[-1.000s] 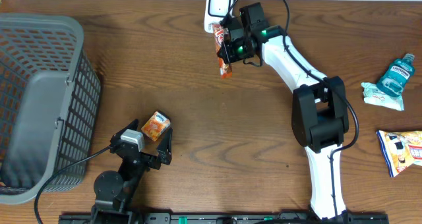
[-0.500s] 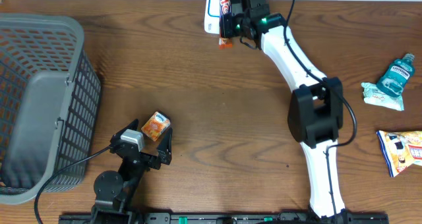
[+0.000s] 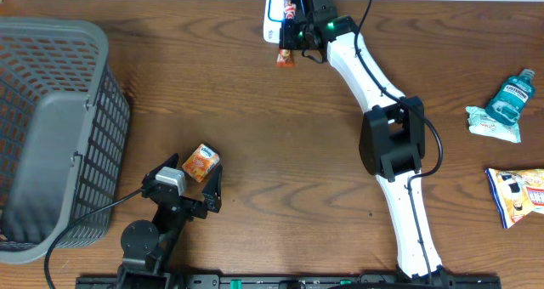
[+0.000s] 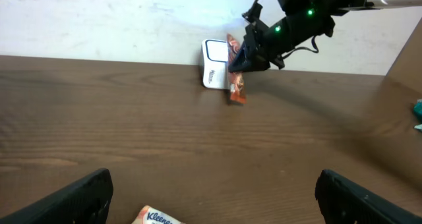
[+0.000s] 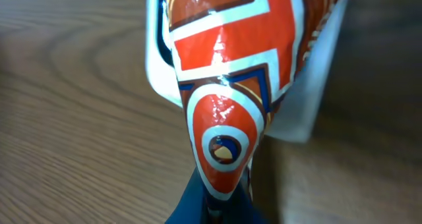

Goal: Scan the item barcode
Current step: 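Hold the snack stick in front of the white scanner, then carry the snack stick right and drop it at the right edge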

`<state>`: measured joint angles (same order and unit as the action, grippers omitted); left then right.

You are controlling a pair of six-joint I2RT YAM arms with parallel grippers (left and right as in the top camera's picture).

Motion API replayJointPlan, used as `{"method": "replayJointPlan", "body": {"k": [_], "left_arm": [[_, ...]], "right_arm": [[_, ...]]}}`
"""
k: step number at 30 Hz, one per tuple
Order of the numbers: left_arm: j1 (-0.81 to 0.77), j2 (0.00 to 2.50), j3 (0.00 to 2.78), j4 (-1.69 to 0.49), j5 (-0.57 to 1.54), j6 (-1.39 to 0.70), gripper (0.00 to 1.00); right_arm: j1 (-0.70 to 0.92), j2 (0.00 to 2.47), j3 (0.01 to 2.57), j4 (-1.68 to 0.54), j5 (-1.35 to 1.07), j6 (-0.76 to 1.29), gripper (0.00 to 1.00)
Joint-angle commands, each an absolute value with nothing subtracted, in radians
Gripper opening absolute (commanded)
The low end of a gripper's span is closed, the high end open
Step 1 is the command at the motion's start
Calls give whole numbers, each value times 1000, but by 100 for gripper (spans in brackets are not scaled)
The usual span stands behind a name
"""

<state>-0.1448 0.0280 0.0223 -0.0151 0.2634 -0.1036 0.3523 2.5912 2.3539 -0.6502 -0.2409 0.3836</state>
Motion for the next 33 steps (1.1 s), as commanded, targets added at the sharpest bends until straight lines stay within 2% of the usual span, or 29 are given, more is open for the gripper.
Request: {"method": "replayJointPlan", "body": {"k": [1, 4, 8, 14, 19, 27, 30, 31, 33], "left_arm": [[-141, 24, 4, -47, 273, -97, 98], [-141, 24, 4, -47, 273, -97, 98], [-141, 24, 4, -47, 273, -97, 98], [-141, 24, 4, -47, 273, -97, 97], [-141, 24, 4, -47, 273, -97, 98], [-141, 24, 4, -47, 273, -97, 98], [-141, 24, 4, -47, 273, -97, 98], [-141, 24, 4, -47, 273, -97, 98], [-141, 24, 4, -47, 273, -97, 98]], "right_arm": [[353, 2589, 2421, -728, -208, 423, 1], [345, 2584, 2499, -846, -216, 419, 1], [297, 2579, 2716, -1218, -155, 231, 1], [149, 2579, 2703, -1421, 78, 129, 1], [-27, 2579, 2623, -1393, 344, 129, 1], [-277, 2579, 2402, -1270, 354, 154, 1], [-331, 2579, 2394, -1269, 353, 196, 1], [-345, 2576, 2406, -1282, 352, 210, 13], [-358, 2569, 2470, -1325, 284, 213, 99]]}}
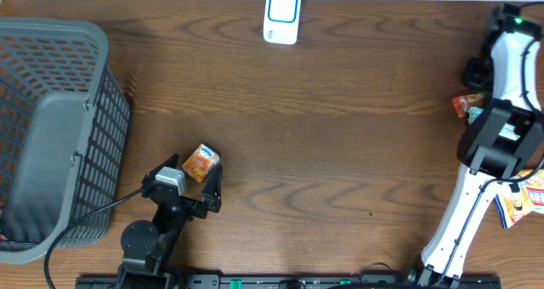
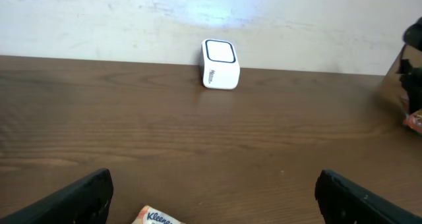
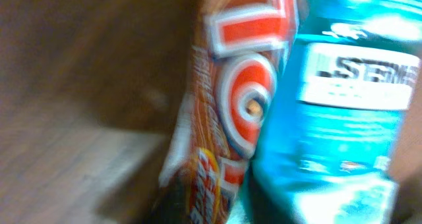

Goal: Scan the item barcode
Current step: 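Carry the snack stick right and drop it at the right edge, then reach the right gripper to the small orange packet and grasp it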

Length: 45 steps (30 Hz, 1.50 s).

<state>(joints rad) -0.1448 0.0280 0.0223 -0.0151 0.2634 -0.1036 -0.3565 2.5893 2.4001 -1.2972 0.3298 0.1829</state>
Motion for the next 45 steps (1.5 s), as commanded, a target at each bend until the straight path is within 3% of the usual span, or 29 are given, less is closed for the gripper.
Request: {"method": "replayJointPlan", "body": {"k": [1, 5, 7, 9, 11, 16, 25, 31, 38, 45], "left_arm": [[-141, 24, 4, -47, 273, -97, 98], [-141, 24, 4, -47, 273, -97, 98], [-141, 24, 4, -47, 273, -97, 98], [-141, 24, 4, -47, 273, -97, 98], [-141, 24, 4, -47, 273, -97, 98], [-141, 24, 4, -47, 273, -97, 98], [-141, 24, 4, -47, 273, -97, 98], [-141, 24, 4, -47, 273, -97, 98], [-141, 24, 4, -47, 273, -97, 98], [-141, 24, 4, -47, 273, -97, 98]], "right_arm": [[-358, 2563, 2494, -1335, 223, 213, 99], [-342, 2534, 2593, -1397, -282, 213, 99], [-293, 2524, 2601, -1456, -656, 211, 99], [-249, 2525, 2600, -1498, -757, 165, 99], [-142, 2525, 2597, -1555, -845, -15, 99], [126, 2525, 2595, -1656, -874, -356, 99], [512, 2542, 2543, -1552, -874, -467, 99], [662, 2542, 2384, -1352, -843, -469, 90], [744, 2542, 2241, -1195, -839, -468, 88], [792, 2546, 2149, -956, -643, -232, 75]]}}
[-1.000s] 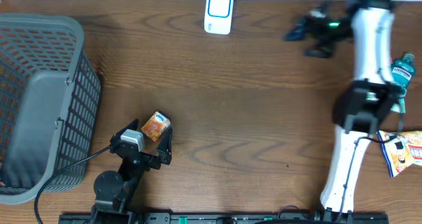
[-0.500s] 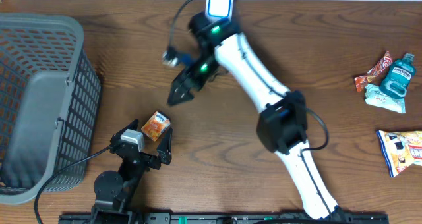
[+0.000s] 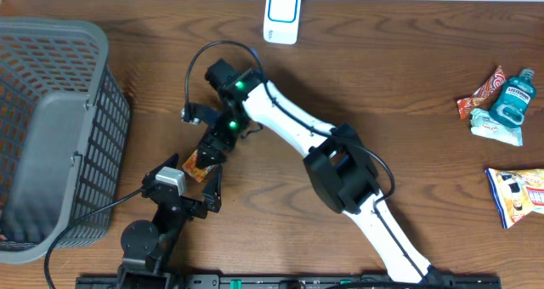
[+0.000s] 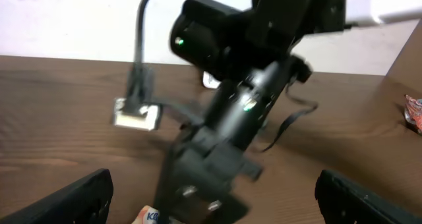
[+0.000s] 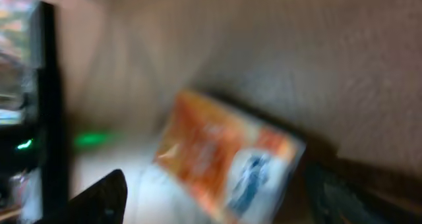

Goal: Scan the item barcode
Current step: 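Reach the right gripper to the small orange packet and grasp it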

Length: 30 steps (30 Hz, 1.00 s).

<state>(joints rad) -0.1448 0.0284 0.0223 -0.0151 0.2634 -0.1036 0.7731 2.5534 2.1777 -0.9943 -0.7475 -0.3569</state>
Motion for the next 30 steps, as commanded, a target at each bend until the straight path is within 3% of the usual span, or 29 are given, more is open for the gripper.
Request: {"method": "replayJointPlan", "body": {"k": [1, 5, 6, 10, 12, 16, 21, 28, 30], "left_arm": [[-141, 24, 4, -47, 273, -97, 98], [-141, 24, 4, -47, 273, -97, 98], [-141, 24, 4, -47, 273, -97, 98], [-141, 24, 4, -47, 273, -97, 98], [-141, 24, 4, -47, 273, -97, 98], [-141, 24, 4, -47, 273, -97, 98], [-141, 24, 4, -47, 273, -97, 98], [-141, 24, 4, -47, 273, -97, 98], [-141, 24, 4, -47, 273, -97, 98]], "right_arm": [[795, 2550, 2146, -936, -634, -217, 72], [805, 2563, 2146, -924, -629, -217, 61], [811, 2572, 2146, -932, -609, -217, 47], [822, 2604, 2145, -983, -528, -219, 21], [825, 2621, 2145, -1018, -525, -243, 1], [815, 2629, 2146, -1047, -522, -188, 1], [727, 2594, 2173, -1132, -538, 114, 1], [538, 2545, 2175, -1367, -750, 479, 1], [510, 2545, 2175, -1443, -834, 489, 2]]}}
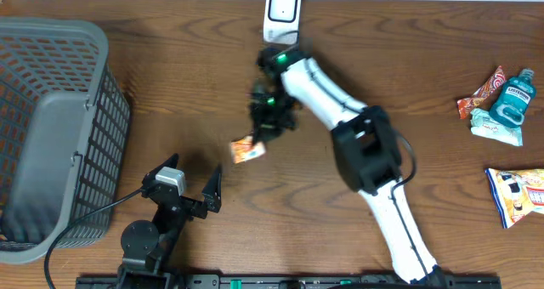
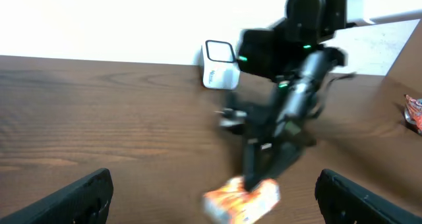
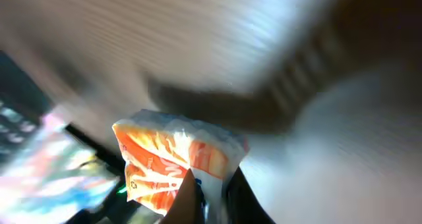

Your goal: Scan the item barcode

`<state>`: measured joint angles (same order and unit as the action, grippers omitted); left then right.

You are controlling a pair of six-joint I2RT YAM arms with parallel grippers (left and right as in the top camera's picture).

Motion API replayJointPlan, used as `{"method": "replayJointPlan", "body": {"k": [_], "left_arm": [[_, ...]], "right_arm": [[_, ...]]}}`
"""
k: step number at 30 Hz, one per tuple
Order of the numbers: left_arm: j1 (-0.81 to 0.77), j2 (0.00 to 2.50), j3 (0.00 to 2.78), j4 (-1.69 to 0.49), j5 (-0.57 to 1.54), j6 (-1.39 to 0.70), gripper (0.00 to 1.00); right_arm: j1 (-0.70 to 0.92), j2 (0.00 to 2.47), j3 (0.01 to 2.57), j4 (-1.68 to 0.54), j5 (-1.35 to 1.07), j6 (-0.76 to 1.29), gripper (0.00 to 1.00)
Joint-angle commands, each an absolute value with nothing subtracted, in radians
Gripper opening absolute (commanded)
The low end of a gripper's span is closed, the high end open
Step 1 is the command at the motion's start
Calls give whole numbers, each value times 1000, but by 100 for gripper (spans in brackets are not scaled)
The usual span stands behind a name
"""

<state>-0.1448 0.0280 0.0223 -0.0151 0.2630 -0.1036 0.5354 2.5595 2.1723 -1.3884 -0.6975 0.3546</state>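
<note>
My right gripper (image 1: 260,134) is shut on an orange-and-white tissue pack (image 1: 247,150), held over the middle of the table, blurred in motion. The right wrist view shows the pack (image 3: 173,163) pinched at its edge between the dark fingers (image 3: 190,199). A white scanner (image 1: 282,14) stands at the table's far edge, above the right arm. In the left wrist view the pack (image 2: 241,199) hangs ahead, with the scanner (image 2: 219,73) behind it. My left gripper (image 1: 191,191) rests at the front left, open and holding nothing (image 2: 212,207).
A grey mesh basket (image 1: 51,127) fills the left side. At the far right lie a red snack packet (image 1: 478,93), a blue mouthwash bottle (image 1: 512,98) and a chips bag (image 1: 517,195).
The right gripper was open over the orange pack lying just in front of the left gripper. Now it is shut on the pack, which sits further right and nearer the scanner.
The right gripper first held a red snack packet at the scanner. Then it was at the far right with the packet beside the mouthwash bottle. The packet then lay there and the gripper was open over the orange pack. Now it holds that pack.
</note>
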Motion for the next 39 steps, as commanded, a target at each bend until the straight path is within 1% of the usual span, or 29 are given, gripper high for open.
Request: {"method": "replayJointPlan", "body": {"k": [1, 9, 10, 12, 15, 19, 24, 29, 36, 39], "left_arm": [[-141, 24, 4, -47, 273, -97, 98], [-141, 24, 4, -47, 273, -97, 98], [-141, 24, 4, -47, 273, -97, 98], [-141, 24, 4, -47, 273, -97, 98], [-141, 24, 4, -47, 273, -97, 98], [-141, 24, 4, -47, 273, -97, 98], [-141, 24, 4, -47, 273, -97, 98], [-141, 24, 4, -47, 273, -97, 98], [-141, 24, 4, -47, 273, -97, 98], [-141, 24, 4, -47, 273, -97, 98]], "right_arm": [[489, 2545, 2175, -1505, -885, 485, 1], [455, 2536, 2175, -1679, -904, 389, 1], [455, 2526, 2175, -1702, -905, 350, 1], [456, 2496, 2175, -1702, -901, 317, 2], [462, 2431, 2175, -1702, -893, 289, 1], [477, 2294, 2164, -1702, -762, 295, 1], [501, 2135, 2077, -1702, -751, 295, 1], [534, 2027, 1885, -1657, -688, 379, 1], [583, 1897, 1518, -1430, -691, 601, 1], [597, 1860, 1443, -1388, -691, 641, 1]]}}
